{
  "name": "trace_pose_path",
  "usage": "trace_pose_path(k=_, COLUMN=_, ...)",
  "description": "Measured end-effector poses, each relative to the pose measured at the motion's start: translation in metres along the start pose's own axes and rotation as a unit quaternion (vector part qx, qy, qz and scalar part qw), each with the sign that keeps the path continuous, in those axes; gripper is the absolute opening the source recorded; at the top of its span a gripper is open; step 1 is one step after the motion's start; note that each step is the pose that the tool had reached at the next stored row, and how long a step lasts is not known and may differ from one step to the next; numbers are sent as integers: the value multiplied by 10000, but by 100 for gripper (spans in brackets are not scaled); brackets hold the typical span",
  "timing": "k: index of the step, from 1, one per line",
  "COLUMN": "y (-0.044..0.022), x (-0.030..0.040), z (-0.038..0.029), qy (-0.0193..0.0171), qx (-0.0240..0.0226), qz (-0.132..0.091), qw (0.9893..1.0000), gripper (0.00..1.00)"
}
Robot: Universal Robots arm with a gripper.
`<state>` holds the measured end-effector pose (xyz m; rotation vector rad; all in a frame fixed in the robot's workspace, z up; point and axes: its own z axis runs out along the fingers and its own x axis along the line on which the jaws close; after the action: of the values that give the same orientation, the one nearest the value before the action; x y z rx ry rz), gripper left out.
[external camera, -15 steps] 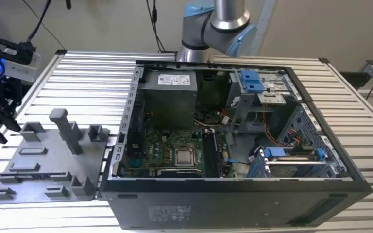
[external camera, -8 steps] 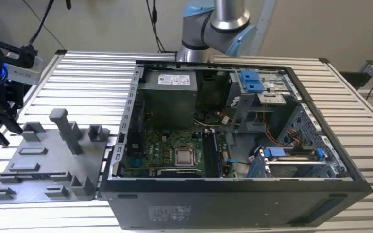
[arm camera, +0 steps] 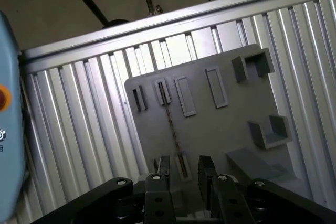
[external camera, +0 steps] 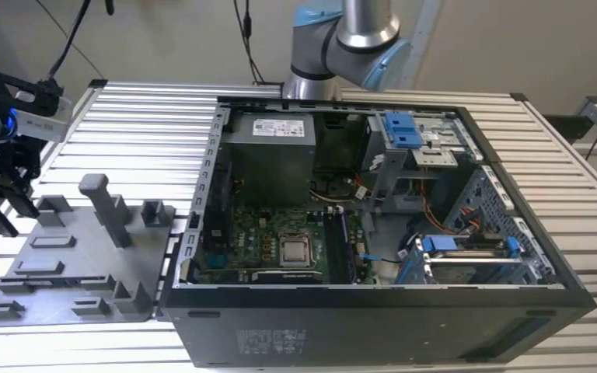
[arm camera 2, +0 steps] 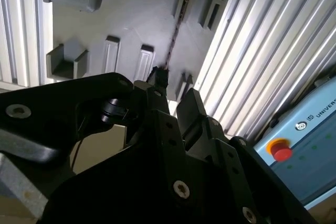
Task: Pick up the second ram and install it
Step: 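Pick up the second ram and move it above second insertion slot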
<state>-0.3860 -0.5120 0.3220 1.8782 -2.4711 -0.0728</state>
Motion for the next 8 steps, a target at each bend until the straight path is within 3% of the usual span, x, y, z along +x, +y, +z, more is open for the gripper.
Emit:
trace_pose_path(k=3, y=7, x=1, z=32, qy=-3, qx=25, qz=-41, qw=10000, gripper=36)
trace_pose_path(k=8, y=18, x=-5, z=91, qy=-25, qx=132, qz=-199, qw=9997, gripper=36)
